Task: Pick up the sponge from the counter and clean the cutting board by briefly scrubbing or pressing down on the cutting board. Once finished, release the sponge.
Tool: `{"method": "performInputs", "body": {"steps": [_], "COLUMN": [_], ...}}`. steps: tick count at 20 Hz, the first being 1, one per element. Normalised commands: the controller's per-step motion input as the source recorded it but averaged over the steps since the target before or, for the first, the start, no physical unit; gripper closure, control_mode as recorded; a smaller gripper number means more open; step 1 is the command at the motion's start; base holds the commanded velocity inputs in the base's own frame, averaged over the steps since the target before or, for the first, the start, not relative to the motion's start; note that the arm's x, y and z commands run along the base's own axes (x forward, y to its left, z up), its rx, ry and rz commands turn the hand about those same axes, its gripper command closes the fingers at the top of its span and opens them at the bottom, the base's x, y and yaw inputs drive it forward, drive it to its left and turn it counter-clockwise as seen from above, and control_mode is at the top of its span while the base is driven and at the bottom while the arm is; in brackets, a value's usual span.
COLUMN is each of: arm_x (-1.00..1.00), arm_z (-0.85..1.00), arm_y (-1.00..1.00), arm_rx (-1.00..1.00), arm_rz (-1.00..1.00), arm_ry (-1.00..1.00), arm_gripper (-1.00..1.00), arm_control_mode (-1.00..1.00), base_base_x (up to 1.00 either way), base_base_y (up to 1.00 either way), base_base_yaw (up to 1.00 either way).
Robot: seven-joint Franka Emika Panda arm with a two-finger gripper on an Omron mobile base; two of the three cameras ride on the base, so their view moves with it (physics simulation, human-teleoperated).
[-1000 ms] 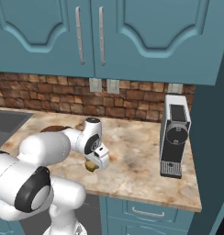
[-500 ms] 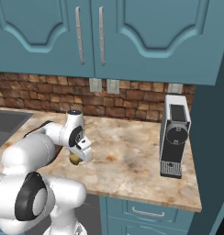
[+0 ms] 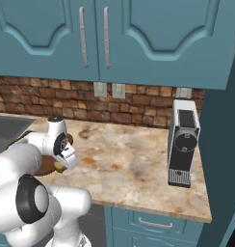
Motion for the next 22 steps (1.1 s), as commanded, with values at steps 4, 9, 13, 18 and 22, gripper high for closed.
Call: {"method": "performInputs", "body": {"steps": [4, 9, 13, 18, 22], "arm_x": [0.0, 0.04, 0.18, 0.12, 0.0], "arm_z": [0.03, 0.0, 0.0, 0.0, 0.0], "arm_y": [0.46, 0.41, 0.15, 0.27, 0.32], "arm_rx": [0.0, 0.0, 0.0, 0.0, 0.0], "arm_rz": [0.0, 0.0, 0.0, 0.0, 0.0], "arm_ry": [0.02, 0.04, 0.06, 0.04, 0.05], "arm_gripper": [1.0, 1.0, 1.0, 1.0, 1.0], "arm_control_mode": [-1.0, -1.0, -1.0, -1.0, -1.0], "base_base_x": [0.0, 0.0, 0.0, 0.0, 0.0], "base_base_y": [0.0, 0.0, 0.0, 0.0, 0.0], "base_base_yaw": [0.0, 0.0, 0.0, 0.0, 0.0]}}
